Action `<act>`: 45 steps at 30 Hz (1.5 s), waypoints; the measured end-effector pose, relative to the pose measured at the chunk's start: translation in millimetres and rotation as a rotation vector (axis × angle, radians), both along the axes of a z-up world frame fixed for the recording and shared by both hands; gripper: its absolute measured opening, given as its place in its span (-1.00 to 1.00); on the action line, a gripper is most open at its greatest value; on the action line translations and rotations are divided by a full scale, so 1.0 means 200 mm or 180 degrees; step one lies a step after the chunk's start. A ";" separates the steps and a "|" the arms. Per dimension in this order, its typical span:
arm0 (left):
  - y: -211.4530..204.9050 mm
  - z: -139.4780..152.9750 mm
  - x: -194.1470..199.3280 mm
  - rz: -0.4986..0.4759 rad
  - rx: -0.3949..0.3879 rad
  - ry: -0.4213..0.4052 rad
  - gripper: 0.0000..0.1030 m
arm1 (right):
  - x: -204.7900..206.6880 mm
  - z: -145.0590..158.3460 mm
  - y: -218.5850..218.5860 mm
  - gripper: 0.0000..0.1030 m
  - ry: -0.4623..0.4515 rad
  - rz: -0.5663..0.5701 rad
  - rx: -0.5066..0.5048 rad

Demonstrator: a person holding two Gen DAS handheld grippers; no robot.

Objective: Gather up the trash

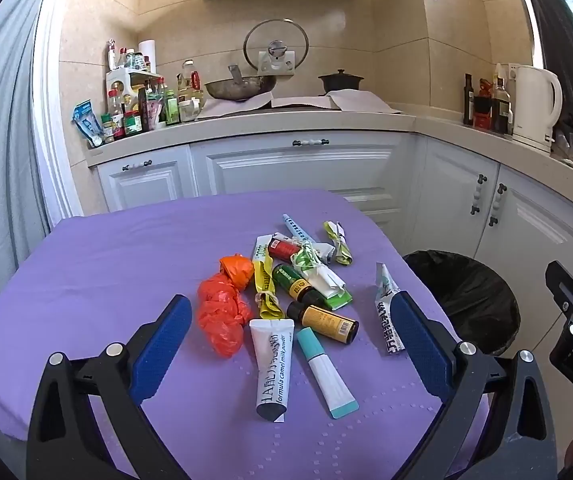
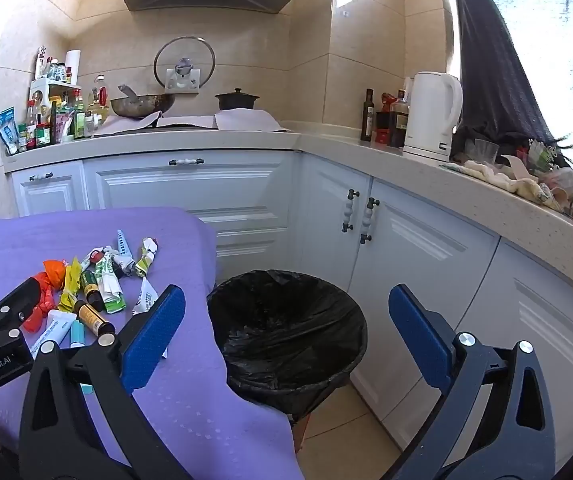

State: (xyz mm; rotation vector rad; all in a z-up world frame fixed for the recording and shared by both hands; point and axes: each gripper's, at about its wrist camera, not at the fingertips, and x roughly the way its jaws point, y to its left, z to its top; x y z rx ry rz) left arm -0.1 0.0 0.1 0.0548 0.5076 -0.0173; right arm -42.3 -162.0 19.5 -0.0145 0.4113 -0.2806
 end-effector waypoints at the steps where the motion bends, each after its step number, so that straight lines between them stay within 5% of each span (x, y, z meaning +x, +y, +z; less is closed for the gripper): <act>1: 0.00 0.00 0.00 -0.0004 -0.0014 0.0030 0.88 | 0.00 0.00 0.00 0.93 0.0001 -0.0001 0.0004; 45: 0.01 0.03 -0.01 0.0007 0.0040 -0.0036 0.88 | -0.02 0.02 -0.05 0.93 -0.0013 -0.0066 0.0003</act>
